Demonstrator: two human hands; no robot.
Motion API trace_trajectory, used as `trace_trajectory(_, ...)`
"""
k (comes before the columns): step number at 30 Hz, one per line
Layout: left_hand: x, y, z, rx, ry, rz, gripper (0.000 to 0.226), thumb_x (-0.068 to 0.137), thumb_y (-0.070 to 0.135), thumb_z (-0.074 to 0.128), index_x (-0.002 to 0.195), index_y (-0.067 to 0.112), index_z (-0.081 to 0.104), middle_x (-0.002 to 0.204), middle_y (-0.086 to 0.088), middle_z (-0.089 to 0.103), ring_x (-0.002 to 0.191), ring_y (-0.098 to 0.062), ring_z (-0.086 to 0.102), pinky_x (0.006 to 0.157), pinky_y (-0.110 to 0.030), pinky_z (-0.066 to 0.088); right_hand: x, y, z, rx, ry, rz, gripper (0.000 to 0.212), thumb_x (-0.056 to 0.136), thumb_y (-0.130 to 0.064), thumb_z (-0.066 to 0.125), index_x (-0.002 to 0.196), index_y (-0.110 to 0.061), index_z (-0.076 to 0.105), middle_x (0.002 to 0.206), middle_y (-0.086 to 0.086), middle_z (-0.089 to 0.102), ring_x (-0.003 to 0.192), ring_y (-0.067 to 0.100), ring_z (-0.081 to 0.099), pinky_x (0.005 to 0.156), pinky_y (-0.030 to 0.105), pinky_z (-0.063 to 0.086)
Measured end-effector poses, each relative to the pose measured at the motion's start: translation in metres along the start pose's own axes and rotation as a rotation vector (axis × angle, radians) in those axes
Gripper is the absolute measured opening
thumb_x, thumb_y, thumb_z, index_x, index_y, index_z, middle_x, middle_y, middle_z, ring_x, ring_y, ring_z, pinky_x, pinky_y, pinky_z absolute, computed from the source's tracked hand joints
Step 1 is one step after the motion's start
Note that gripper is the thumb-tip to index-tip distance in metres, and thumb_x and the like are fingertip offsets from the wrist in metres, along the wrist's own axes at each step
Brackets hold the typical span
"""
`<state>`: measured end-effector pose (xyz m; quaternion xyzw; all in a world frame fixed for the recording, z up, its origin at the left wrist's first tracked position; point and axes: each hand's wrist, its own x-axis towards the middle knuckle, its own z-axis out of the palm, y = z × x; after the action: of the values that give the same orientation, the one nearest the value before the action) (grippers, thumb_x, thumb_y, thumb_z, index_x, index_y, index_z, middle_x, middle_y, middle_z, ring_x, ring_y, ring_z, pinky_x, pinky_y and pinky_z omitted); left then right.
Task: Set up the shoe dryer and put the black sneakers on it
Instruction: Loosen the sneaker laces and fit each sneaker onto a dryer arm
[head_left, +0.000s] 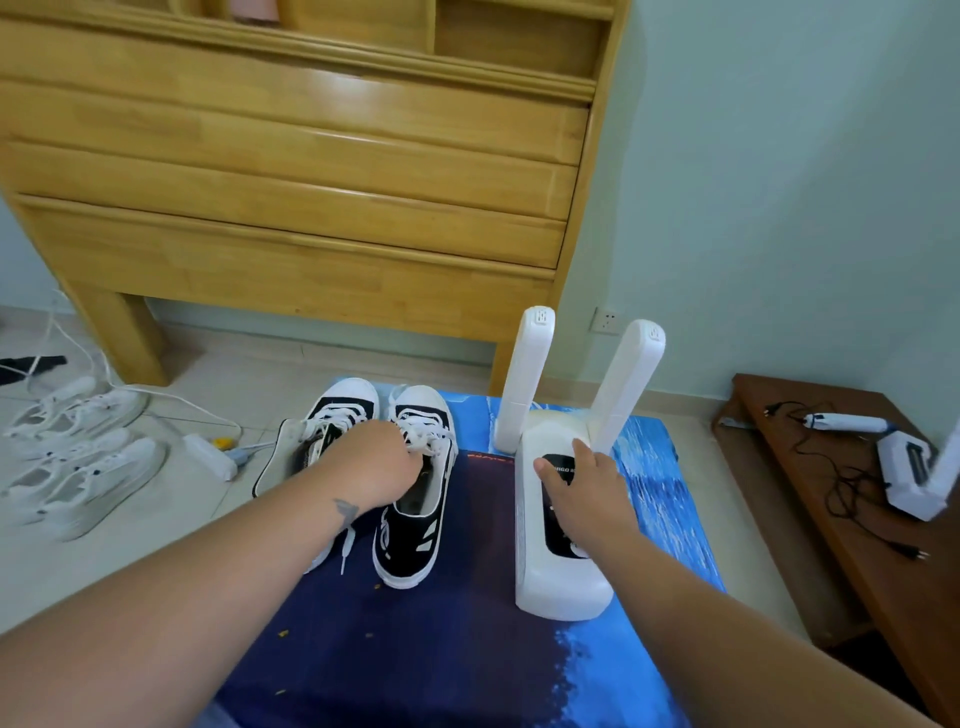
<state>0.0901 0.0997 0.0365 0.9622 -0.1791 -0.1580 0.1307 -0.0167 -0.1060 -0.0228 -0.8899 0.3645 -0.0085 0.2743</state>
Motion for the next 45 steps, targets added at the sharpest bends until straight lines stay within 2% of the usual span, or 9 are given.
trace_trajectory(7, -0.010, 0.004, 0.005, 0.004, -0.100, -0.031, 0.035, 0.096, 0.006, 0.035, 0.118, -0.001, 0.061, 0.118, -0.015, 0.064, 0.107, -0.029, 0.061, 0.082, -0.031, 0.045, -0.048, -0.027, 0.015, 0.244, 0.080, -0.355, 0.039, 0.100, -0.028, 0.049, 0.137, -0.018, 0.052, 0.146, -0.003, 0.047, 0.137, 0.012, 0.039, 0.107, 0.016, 0.023)
trace_trajectory(11, -0.014, -0.005, 0.007, -0.225, 0.072, -0.045, 0.040, 0.101, 0.023, 0.032, 0.095, -0.004, 0.061, 0.105, -0.022, 0.065, 0.099, -0.036, 0.060, 0.076, -0.034, 0.043, -0.059, -0.042, 0.015, 0.365, -0.043, -0.302, 0.038, 0.100, -0.031, 0.048, 0.138, -0.023, 0.051, 0.139, -0.005, 0.054, 0.127, 0.010, 0.049, 0.102, 0.018, 0.031)
trace_trajectory(15, -0.044, 0.002, -0.010, -0.358, 0.236, 0.000, 0.044, 0.101, 0.030, 0.035, 0.060, 0.013, 0.037, 0.064, -0.005, 0.045, 0.069, -0.029, 0.046, 0.059, -0.036, 0.028, -0.064, -0.051, 0.004, 0.500, -0.126, -0.188, 0.039, 0.100, -0.041, 0.046, 0.133, -0.022, 0.057, 0.127, -0.004, 0.064, 0.111, 0.010, 0.055, 0.091, 0.021, 0.037)
trace_trajectory(19, -0.082, 0.016, -0.037, -0.531, 0.404, 0.091, 0.047, 0.099, 0.032, 0.039, 0.055, 0.019, 0.033, 0.047, 0.005, 0.036, 0.048, -0.018, 0.038, 0.048, -0.034, 0.023, -0.069, -0.058, -0.009, 0.797, -0.332, -0.096, 0.052, 0.094, -0.061, 0.046, 0.116, -0.021, 0.069, 0.113, -0.003, 0.074, 0.108, 0.016, 0.068, 0.097, 0.034, 0.050)
trace_trajectory(25, -0.115, 0.032, -0.053, -0.754, 0.517, 0.256, 0.052, 0.098, 0.038, 0.041, 0.049, 0.021, 0.033, 0.035, 0.011, 0.036, 0.038, -0.007, 0.037, 0.042, -0.018, 0.030, -0.069, -0.062, -0.043, 1.278, -0.717, -0.148, 0.077, 0.080, -0.083, 0.035, 0.132, -0.032, 0.062, 0.138, -0.001, 0.062, 0.126, 0.020, 0.060, 0.096, 0.041, 0.051)
trace_trajectory(27, -0.120, 0.035, -0.055, -0.780, 0.461, 0.323, 0.050, 0.096, 0.045, 0.043, 0.050, 0.028, 0.050, 0.038, 0.013, 0.044, 0.041, -0.006, 0.043, 0.043, -0.018, 0.032, -0.071, -0.064, -0.051, 1.344, -0.686, -0.193, 0.076, 0.080, -0.080, 0.039, 0.133, -0.030, 0.062, 0.139, 0.001, 0.062, 0.128, 0.020, 0.058, 0.099, 0.039, 0.049)
trace_trajectory(30, -0.124, 0.039, -0.059, -0.932, 0.250, 0.402, 0.028, 0.081, 0.060, 0.053, 0.085, 0.036, 0.069, 0.077, 0.015, 0.073, 0.072, -0.001, 0.067, 0.065, -0.024, 0.048, -0.073, -0.061, -0.060, 1.401, -0.579, -0.261, 0.078, 0.072, -0.075, 0.056, 0.131, -0.024, 0.064, 0.136, 0.005, 0.064, 0.128, 0.021, 0.058, 0.099, 0.036, 0.050)
trace_trajectory(38, -0.116, 0.063, -0.062, -1.098, 0.113, 0.482, 0.056, 0.062, 0.070, 0.070, 0.109, 0.039, 0.065, 0.106, 0.017, 0.072, 0.102, -0.002, 0.066, 0.095, -0.035, 0.047, -0.076, -0.043, -0.074, 1.400, -0.446, -0.347, 0.105, 0.050, -0.064, 0.086, 0.136, -0.011, 0.057, 0.135, 0.019, 0.062, 0.127, 0.036, 0.056, 0.111, 0.055, 0.039)
trace_trajectory(45, -0.115, 0.074, -0.060, -0.956, 0.520, 0.470, 0.015, 0.076, 0.030, 0.071, 0.089, 0.038, 0.067, 0.085, 0.020, 0.070, 0.063, 0.004, 0.060, 0.053, -0.005, 0.042, -0.077, -0.031, -0.072, 1.358, -0.282, -0.263, 0.095, 0.049, -0.061, 0.088, 0.128, -0.016, 0.061, 0.121, 0.011, 0.072, 0.113, 0.028, 0.068, 0.092, 0.044, 0.055)
